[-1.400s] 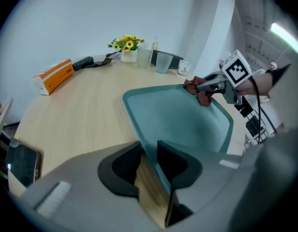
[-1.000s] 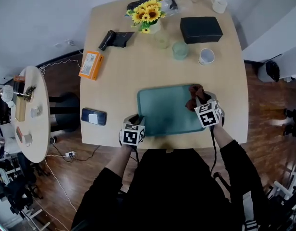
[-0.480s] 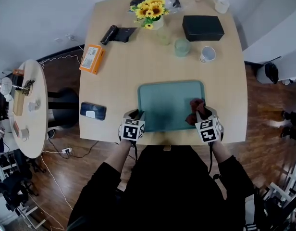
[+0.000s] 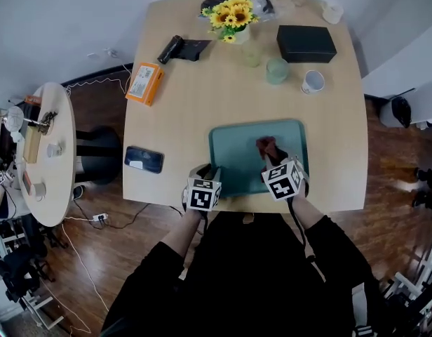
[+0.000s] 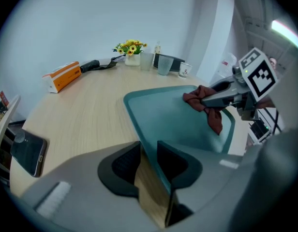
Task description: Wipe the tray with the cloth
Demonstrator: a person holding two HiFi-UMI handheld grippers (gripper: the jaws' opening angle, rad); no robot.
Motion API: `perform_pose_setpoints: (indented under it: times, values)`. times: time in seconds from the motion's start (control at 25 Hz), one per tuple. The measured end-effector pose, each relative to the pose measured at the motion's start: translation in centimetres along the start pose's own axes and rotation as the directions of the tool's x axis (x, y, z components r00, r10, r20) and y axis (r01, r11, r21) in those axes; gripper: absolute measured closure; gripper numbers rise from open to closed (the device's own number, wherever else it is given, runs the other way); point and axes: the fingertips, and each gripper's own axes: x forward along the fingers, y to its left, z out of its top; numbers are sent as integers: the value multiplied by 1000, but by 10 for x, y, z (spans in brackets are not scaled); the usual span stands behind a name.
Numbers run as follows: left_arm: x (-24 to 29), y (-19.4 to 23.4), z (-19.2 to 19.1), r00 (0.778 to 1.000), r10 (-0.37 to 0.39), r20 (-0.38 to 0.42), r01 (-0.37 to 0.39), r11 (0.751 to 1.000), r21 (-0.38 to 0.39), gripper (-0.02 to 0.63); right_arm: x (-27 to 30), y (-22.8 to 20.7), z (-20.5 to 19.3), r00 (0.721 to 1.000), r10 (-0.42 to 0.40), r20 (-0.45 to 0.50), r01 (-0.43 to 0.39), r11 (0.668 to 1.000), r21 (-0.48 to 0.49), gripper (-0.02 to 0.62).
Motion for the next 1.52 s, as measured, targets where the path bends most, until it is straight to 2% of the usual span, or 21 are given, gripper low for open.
perform_pose_setpoints:
  times: [0.12,0.2,0.28,0.52,0.64,0.72,0.88,1.08,1.32,1.52]
  values:
    - [-6,-5,2,999,-35,21,35,999,8,493,12,47,29,997,75,11,-74,994,-79,488]
    - [-11,-8,2,998,-60,20,60,998,18,413,20,77,45,992,125,16,-123,985,-123,488]
    - [-19,-11,-2,997,-72,7,72,997,23,369,25,105,57,985,171,17,-167,973,-157,488]
    - [-27,-16,-30,992,-118,-52,118,993,-15,367,29,168,71,962,274,1,-268,940,-213,487]
    - [-23,-10,-39,992,-101,-71,100,995,-15,384,31,176,72,960,280,-4,-276,941,-196,486]
    - [-23,-6,-40,994,-85,-71,84,996,-16,423,31,175,72,962,273,0,-268,945,-187,486]
    - [-23,-4,-41,995,-77,-67,75,997,-26,439,25,164,65,969,247,12,-242,957,-160,486]
    - [-25,0,-39,997,-59,-59,57,998,-41,449,5,122,27,978,208,6,-207,976,-66,483]
    - [-24,2,-39,997,-45,-59,42,998,-50,465,-21,41,-34,998,67,-16,-67,997,24,484]
    - [-24,0,-39,997,-27,-65,24,999,-43,466,-46,-38,-81,997,-53,-62,60,992,108,485]
